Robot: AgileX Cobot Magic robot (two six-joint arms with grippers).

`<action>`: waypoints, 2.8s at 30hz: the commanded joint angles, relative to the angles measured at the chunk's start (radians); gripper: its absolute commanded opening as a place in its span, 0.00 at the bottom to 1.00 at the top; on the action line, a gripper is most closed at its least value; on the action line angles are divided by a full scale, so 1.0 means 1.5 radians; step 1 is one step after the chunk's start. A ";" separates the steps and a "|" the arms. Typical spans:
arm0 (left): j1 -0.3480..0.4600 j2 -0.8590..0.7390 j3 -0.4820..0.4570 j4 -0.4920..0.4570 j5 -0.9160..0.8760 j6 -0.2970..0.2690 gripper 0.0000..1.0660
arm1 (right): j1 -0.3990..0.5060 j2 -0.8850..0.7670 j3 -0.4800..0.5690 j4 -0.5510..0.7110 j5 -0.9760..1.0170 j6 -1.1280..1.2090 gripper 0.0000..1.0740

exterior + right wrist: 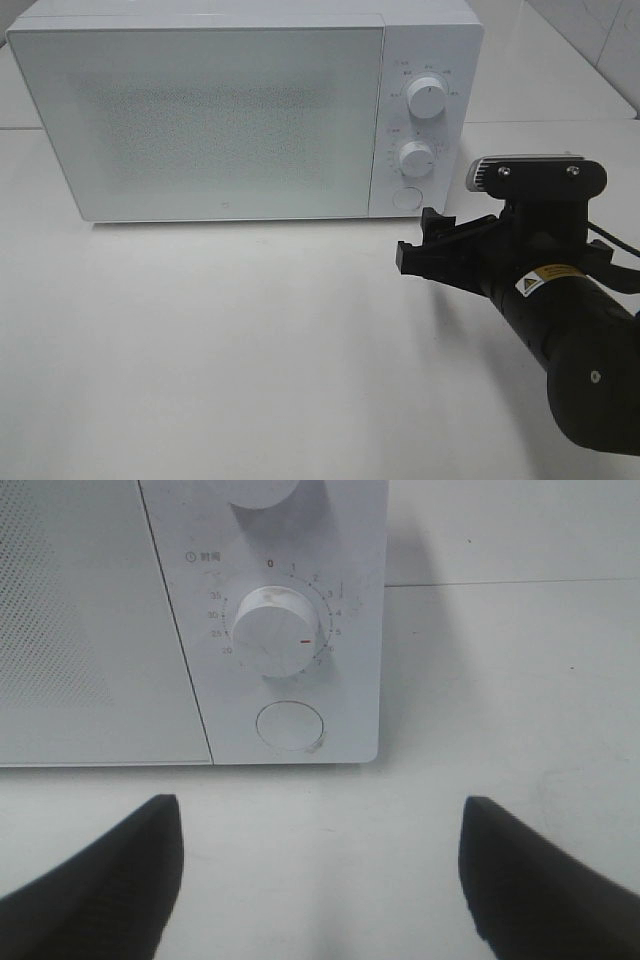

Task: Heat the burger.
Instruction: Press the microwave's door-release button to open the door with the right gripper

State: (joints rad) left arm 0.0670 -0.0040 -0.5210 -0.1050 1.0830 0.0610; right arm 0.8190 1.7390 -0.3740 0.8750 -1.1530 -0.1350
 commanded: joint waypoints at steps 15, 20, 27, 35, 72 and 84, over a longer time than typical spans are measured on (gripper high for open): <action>0.000 -0.003 0.003 -0.002 -0.007 -0.003 0.94 | 0.003 -0.002 -0.007 0.001 0.009 0.453 0.34; 0.000 -0.003 0.003 -0.002 -0.007 -0.003 0.94 | 0.003 -0.002 -0.007 0.001 0.025 0.615 0.21; 0.000 -0.003 0.003 -0.002 -0.007 -0.003 0.94 | 0.003 -0.002 -0.007 -0.003 0.055 0.807 0.14; 0.000 -0.003 0.003 -0.002 -0.007 -0.003 0.94 | 0.001 -0.002 -0.007 -0.003 0.087 0.941 0.00; 0.000 -0.003 0.003 -0.002 -0.007 -0.003 0.94 | -0.117 0.219 -0.227 -0.120 0.082 1.028 0.00; 0.000 -0.003 0.003 -0.002 -0.007 -0.003 0.94 | -0.155 0.239 -0.263 -0.149 0.085 1.038 0.00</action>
State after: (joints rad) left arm 0.0670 -0.0040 -0.5210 -0.1050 1.0830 0.0610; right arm 0.5910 2.0940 -0.7580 0.6680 -1.0240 1.4220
